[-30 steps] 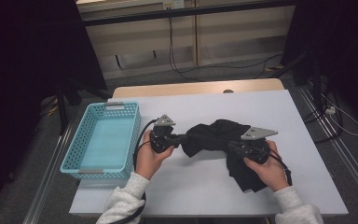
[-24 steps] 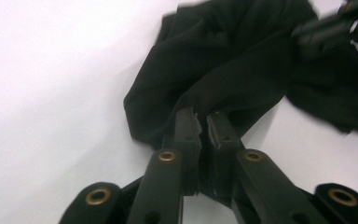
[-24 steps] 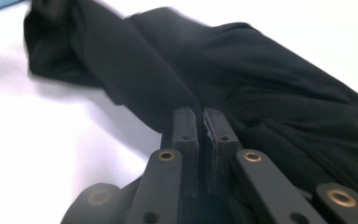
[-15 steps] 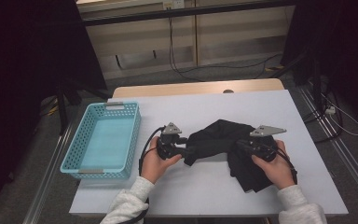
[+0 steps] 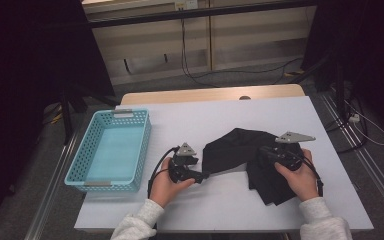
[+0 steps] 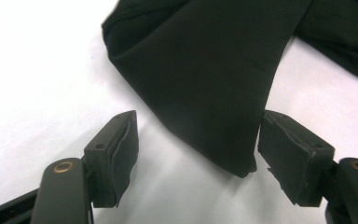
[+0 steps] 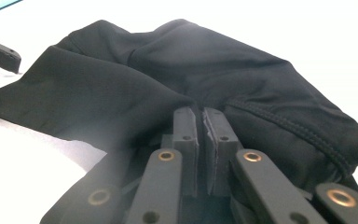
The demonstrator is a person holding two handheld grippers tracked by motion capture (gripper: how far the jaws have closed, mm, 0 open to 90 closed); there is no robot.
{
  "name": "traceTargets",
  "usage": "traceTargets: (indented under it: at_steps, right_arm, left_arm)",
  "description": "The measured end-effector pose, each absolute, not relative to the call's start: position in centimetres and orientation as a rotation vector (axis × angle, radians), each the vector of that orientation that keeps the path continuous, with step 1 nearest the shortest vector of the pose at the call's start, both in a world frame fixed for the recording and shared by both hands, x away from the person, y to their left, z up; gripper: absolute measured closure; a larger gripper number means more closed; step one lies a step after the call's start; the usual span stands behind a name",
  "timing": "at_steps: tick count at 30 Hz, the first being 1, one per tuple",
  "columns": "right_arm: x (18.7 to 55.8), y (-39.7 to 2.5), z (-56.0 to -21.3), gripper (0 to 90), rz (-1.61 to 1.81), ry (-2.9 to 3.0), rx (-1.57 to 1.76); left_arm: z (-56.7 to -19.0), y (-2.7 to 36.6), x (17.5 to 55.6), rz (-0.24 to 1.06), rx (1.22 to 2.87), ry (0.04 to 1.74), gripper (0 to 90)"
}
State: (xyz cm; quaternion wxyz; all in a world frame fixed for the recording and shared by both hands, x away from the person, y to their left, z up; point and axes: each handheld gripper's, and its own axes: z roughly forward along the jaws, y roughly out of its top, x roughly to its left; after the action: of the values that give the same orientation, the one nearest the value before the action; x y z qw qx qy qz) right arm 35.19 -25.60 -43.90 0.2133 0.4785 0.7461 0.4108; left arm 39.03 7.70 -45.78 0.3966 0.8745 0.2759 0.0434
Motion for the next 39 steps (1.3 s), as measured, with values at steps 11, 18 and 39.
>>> traceTargets:
  at_steps: [11, 18, 39]
  right_arm:
    - [34.7, -27.7, -42.8, 85.8, 1.181, 1.953, 1.357]
    - [34.5, -27.7, -43.0, 85.8, 1.17, 1.977, 1.345]
    - [33.3, -25.1, -42.0, 67.1, 1.198, 2.134, 1.139]
  left_arm:
    - [-45.6, 6.8, 39.1, 0.164, 2.233, 0.711, 45.7]
    - [-45.4, 6.6, 39.6, 0.118, 2.248, 0.701, 76.4]
    - [-41.7, 12.8, 42.1, 0.175, 2.132, 0.906, 85.0]
